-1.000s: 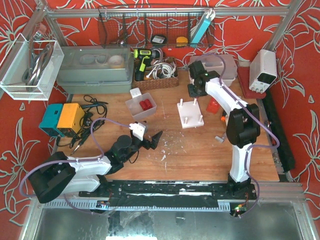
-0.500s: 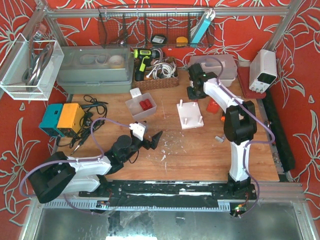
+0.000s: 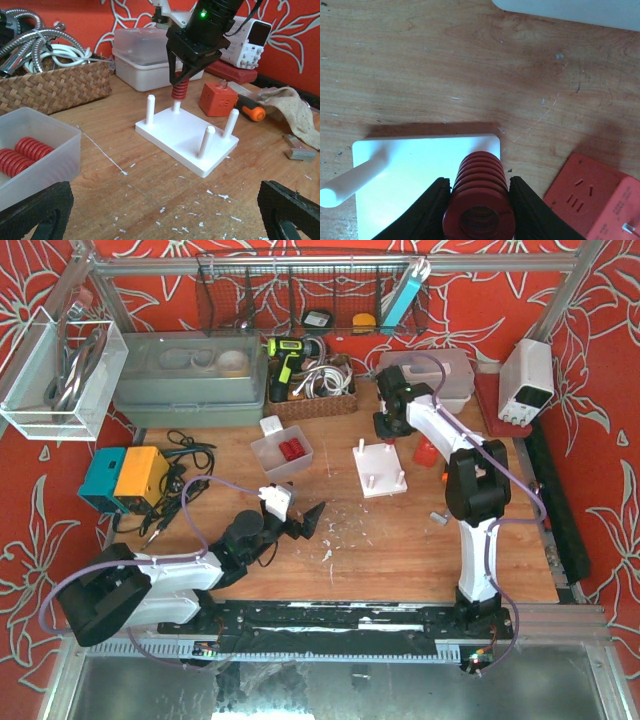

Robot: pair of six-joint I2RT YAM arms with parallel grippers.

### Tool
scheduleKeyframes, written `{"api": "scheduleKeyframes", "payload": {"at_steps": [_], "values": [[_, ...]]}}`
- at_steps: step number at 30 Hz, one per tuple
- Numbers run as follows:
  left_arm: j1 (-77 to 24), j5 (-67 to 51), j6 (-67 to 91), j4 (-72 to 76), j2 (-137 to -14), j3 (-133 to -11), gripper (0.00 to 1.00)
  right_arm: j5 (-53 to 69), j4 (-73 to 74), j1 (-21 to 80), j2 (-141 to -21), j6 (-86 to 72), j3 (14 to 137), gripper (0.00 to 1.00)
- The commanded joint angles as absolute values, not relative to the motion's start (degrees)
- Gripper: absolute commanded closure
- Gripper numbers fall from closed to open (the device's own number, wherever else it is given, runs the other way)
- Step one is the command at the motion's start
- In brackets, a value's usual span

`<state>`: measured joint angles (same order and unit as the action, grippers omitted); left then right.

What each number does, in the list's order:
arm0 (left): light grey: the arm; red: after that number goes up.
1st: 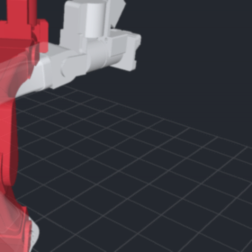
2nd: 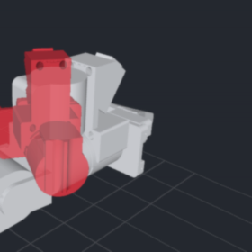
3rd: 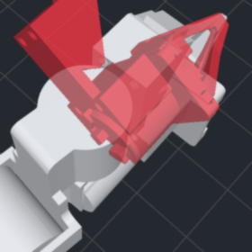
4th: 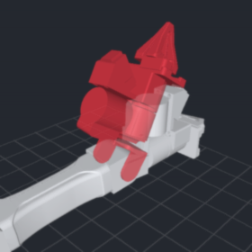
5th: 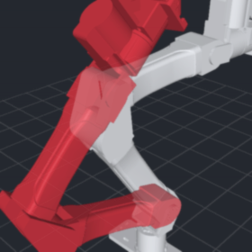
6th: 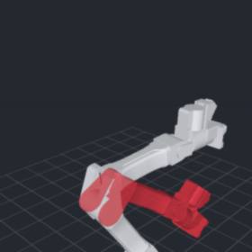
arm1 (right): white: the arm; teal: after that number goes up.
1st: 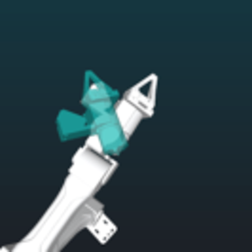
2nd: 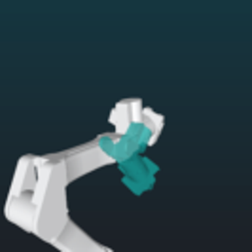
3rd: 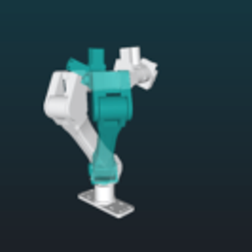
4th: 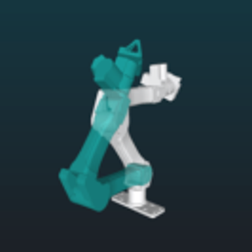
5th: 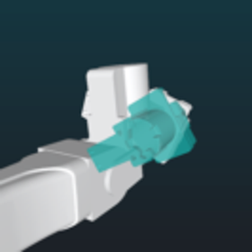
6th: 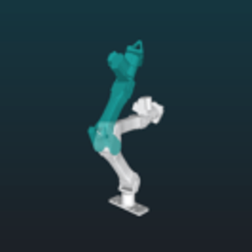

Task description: Install the large spring

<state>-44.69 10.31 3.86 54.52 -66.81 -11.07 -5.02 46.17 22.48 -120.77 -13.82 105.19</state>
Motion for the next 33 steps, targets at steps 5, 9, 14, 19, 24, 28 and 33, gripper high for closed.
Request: {"api": "scheduleKeyframes", "payload": {"at_steps": [5, 9, 14, 19, 24, 28, 33], "values": [[-44.56, 10.90, 3.16, 56.32, -67.09, -10.55, 0.00, -5.10, 49.37, 21.96, -121.07, -13.65, 108.51, 0.55], [-44.56, 11.36, 3.29, 56.37, -67.15, -10.55, 0.00, -5.11, 50.38, 21.97, -117.42, -14.07, 107.40, 0.49], [-44.52, 13.26, 3.42, 55.39, -66.48, -10.99, 0.00, -2.52, 47.14, 22.10, -107.53, -16.23, 97.56, 0.36], [-44.47, 21.69, 6.37, 45.68, -63.66, -14.53, 0.00, -0.17, 42.07, 22.56, -93.93, -18.97, 84.00, 0.17], [-42.58, 26.25, 12.13, 29.41, -64.57, -23.94, 0.00, 2.57, 34.90, 24.41, -79.78, -21.84, 69.95, 0.01], [-37.93, 20.87, 14.85, 20.41, -66.84, -30.24, 0.08, 2.17, 30.59, 27.31, -70.64, -22.56, 61.32, 0.01], [-31.52, 13.10, 15.44, 14.62, -71.68, -36.85, 0.29, 1.25, 22.73, 28.55, -63.20, -22.46, 51.37, 0.01]]}}
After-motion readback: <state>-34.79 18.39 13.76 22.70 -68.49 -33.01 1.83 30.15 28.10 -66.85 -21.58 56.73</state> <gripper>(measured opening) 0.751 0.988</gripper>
